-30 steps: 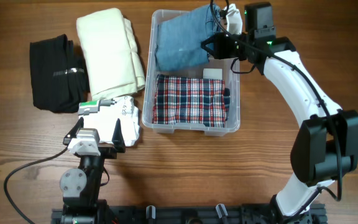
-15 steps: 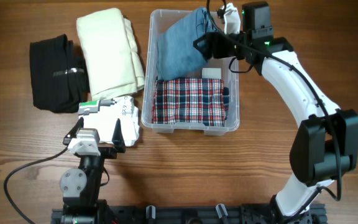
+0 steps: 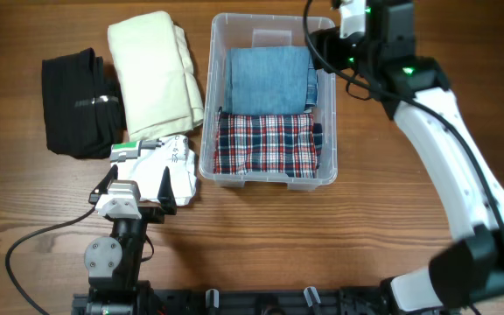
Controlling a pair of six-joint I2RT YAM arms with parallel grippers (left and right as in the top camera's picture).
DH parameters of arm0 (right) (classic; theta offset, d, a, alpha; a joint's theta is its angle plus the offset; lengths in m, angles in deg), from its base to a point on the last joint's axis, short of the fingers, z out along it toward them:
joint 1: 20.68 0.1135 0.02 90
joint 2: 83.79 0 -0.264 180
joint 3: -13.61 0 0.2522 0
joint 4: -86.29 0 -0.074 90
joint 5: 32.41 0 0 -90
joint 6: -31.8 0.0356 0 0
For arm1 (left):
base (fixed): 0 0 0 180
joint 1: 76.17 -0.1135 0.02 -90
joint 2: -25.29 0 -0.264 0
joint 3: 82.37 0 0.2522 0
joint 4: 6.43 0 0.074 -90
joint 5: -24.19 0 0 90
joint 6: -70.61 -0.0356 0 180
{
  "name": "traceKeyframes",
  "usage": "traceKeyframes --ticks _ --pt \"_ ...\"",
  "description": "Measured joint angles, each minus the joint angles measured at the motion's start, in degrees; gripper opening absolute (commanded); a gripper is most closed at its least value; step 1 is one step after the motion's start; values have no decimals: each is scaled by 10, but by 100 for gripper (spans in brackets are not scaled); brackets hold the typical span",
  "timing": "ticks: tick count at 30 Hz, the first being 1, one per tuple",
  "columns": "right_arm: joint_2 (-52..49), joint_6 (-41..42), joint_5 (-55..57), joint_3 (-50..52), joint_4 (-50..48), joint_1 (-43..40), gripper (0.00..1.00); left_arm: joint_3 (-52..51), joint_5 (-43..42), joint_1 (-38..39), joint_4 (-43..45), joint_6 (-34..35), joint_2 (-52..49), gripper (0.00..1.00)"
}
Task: Pack container
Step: 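Lift the jeans and lower them into the bin's back half, then open right gripper and withdraw it to the right side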
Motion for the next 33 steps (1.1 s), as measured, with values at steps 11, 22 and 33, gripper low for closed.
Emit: traceKeyframes --ticks 11,22,33 --pt "46 132 176 -9 204 -90 100 0 0 0 0 0 0 100" --pt "46 183 209 -8 351 -189 100 0 0 0 0 0 0 100" --pt "46 200 210 -8 338 -235 100 0 0 0 0 0 0 100"
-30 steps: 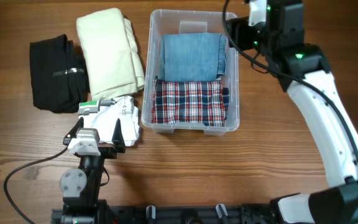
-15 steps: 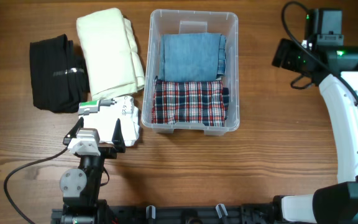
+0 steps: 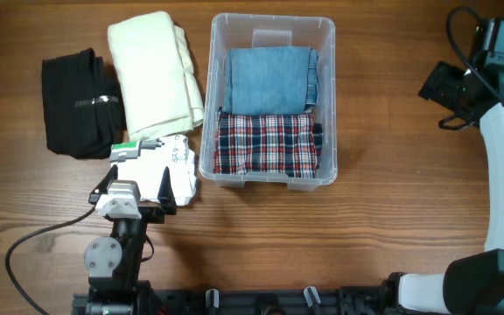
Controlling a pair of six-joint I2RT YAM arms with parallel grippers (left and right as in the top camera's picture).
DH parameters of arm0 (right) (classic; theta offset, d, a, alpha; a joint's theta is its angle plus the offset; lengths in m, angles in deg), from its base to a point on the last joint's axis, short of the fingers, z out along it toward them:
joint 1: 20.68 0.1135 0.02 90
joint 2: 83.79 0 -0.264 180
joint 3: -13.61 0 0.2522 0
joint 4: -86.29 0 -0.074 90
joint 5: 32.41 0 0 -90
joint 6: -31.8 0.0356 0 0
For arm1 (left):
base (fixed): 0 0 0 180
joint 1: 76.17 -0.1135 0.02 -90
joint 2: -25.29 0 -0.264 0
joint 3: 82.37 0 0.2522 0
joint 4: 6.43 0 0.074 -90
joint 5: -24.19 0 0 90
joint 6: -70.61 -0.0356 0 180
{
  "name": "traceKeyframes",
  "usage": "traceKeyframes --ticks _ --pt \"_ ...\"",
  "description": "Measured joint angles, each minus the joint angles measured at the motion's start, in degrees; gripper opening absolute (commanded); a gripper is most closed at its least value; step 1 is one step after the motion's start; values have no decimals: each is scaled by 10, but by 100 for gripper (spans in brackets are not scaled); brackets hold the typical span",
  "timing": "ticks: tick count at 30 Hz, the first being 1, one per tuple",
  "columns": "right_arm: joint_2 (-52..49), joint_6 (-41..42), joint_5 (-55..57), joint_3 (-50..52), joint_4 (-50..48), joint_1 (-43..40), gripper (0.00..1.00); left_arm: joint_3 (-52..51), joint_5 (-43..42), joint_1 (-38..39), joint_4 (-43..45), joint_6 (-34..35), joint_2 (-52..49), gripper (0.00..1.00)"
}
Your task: Pack container
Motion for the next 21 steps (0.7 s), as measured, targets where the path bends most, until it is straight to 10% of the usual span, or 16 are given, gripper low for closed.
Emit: traceKeyframes --ticks 15,21 --pt "0 0 0 0 0 0 100 4 -86 0 47 115 0 99" --pt "0 0 0 0 -2 0 100 175 -106 0 -127 169 -105 100"
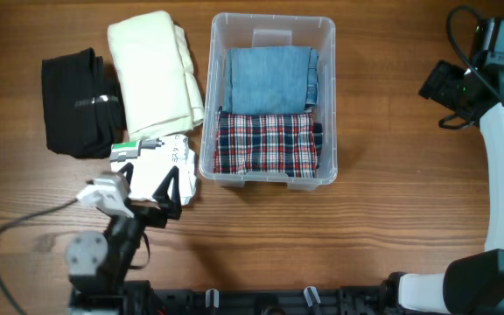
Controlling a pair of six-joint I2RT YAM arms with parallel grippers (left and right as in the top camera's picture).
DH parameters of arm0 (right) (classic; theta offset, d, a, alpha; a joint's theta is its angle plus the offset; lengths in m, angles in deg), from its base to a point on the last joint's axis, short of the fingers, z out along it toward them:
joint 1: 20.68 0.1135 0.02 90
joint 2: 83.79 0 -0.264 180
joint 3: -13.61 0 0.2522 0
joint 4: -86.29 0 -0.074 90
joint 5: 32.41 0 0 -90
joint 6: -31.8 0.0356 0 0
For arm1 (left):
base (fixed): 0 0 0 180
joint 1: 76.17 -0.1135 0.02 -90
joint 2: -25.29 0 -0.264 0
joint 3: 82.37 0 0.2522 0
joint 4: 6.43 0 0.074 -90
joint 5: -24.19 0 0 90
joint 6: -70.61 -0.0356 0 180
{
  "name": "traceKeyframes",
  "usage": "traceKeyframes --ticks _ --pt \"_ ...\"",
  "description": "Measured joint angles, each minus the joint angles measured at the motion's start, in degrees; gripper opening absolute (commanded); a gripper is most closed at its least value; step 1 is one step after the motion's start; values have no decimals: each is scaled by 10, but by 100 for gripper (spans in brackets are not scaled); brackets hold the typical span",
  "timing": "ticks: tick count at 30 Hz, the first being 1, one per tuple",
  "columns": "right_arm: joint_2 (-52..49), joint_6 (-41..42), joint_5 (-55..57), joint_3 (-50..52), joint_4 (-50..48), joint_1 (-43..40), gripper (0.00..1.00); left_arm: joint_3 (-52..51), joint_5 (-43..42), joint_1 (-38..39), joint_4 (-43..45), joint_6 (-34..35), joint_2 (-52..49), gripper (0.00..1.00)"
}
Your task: Pack container
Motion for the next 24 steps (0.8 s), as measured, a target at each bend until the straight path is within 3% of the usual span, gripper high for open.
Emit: traceKeyframes --ticks 4,5,6,8,12,14,17,19,21,24 --pt "0 2 0 0 -2 0 100 233 7 0 -145 -14 -233 100" --pt "0 2 0 0 0 0 100 312 8 0 -223 -22 -309 100" --pt "0 2 0 0 -2 0 100 336 8 0 -236 -25 -336 100" --pt "0 3 0 0 0 0 100 504 10 2 -387 -35 -506 100" --pt "0 4 0 0 -1 0 100 650 -7 7 -441 -34 -682 98" --pt "0 4 0 0 -1 0 100 661 -41 7 -440 -30 -737 70" --pt "0 4 0 0 -1 0 100 662 -56 16 -433 -27 -783 52" --pt "0 4 0 0 -1 0 100 662 -49 33 -430 -25 -811 51" --pt "0 4 0 0 -1 0 100 662 -17 70 -419 -19 -837 43" --pt "0 4 0 0 -1 0 100 662 56 129 -399 -14 -855 49"
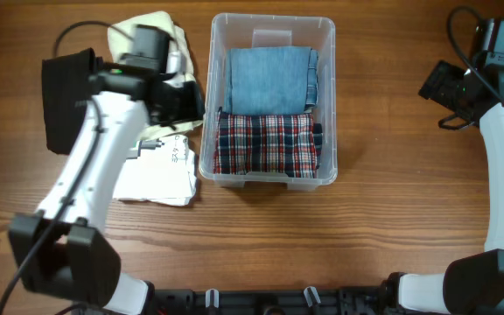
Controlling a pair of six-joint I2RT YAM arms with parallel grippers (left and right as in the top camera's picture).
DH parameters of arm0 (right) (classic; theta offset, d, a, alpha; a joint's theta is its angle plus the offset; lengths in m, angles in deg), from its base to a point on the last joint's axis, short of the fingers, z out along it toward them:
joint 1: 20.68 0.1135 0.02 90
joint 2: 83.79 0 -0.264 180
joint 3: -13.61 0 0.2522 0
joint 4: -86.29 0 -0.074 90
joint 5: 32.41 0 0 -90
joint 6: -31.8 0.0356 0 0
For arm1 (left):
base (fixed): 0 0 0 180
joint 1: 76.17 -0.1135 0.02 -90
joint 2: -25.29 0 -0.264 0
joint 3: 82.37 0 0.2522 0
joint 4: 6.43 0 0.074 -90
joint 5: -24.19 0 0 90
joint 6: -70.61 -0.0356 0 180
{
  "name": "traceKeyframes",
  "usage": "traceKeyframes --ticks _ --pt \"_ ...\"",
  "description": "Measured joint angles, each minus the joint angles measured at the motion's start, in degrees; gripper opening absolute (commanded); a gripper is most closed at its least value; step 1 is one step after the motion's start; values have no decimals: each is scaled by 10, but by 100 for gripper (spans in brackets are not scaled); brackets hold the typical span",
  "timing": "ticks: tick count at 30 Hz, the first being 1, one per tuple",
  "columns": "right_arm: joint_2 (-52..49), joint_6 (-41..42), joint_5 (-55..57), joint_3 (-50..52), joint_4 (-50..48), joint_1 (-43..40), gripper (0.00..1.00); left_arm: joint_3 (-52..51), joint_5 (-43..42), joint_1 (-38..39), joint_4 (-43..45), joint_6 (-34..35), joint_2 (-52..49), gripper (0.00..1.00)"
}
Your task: Pack container
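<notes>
A clear plastic container (329, 105) stands at the table's middle back. It holds a folded blue denim piece (269, 77) and a plaid cloth (265, 144). To its left, a folded cream cloth (166, 24) lies mostly hidden under my left arm. My left gripper (178, 101) is low over that cloth's right part, blurred, so its jaws are unclear. A black garment (64, 101) lies far left and a white printed cloth (157, 178) in front. My right gripper (436, 85) hangs near the right edge, away from everything.
The left arm's white link (86, 175) slants across the white cloth and the table's left half. The right arm (501, 166) runs along the right edge. Bare wood lies between the container and the right arm.
My left arm has moved from the front edge beside the white cloth to the back, with its gripper now over the cream cloth. The right arm and all cloths are unchanged.
First my right gripper was at the container's back right corner while the left arm sat at the front edge. Then the right arm was at the far right edge. The left arm then shifted slightly left, and now reaches over the cream cloth.
</notes>
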Motion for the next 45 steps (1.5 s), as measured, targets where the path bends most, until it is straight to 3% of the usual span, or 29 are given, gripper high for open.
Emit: traceKeyframes --ticks 3,5,9,11,21,28,32,45 --pt "0 0 0 0 0 0 100 0 68 57 12 2 -19 40" --pt "0 0 0 0 0 0 100 0 103 72 15 8 -30 40" --pt "0 0 0 0 0 0 100 0 140 68 23 35 -34 58" --pt "0 0 0 0 0 0 100 0 148 65 27 46 -34 61" --pt "0 0 0 0 0 0 100 0 139 56 38 62 -34 27" --pt "0 0 0 0 0 0 100 2 128 42 40 64 -34 17" --pt "0 0 0 0 0 0 100 2 128 36 40 64 -34 4" --pt "0 0 0 0 0 0 100 2 128 36 44 54 -50 4"
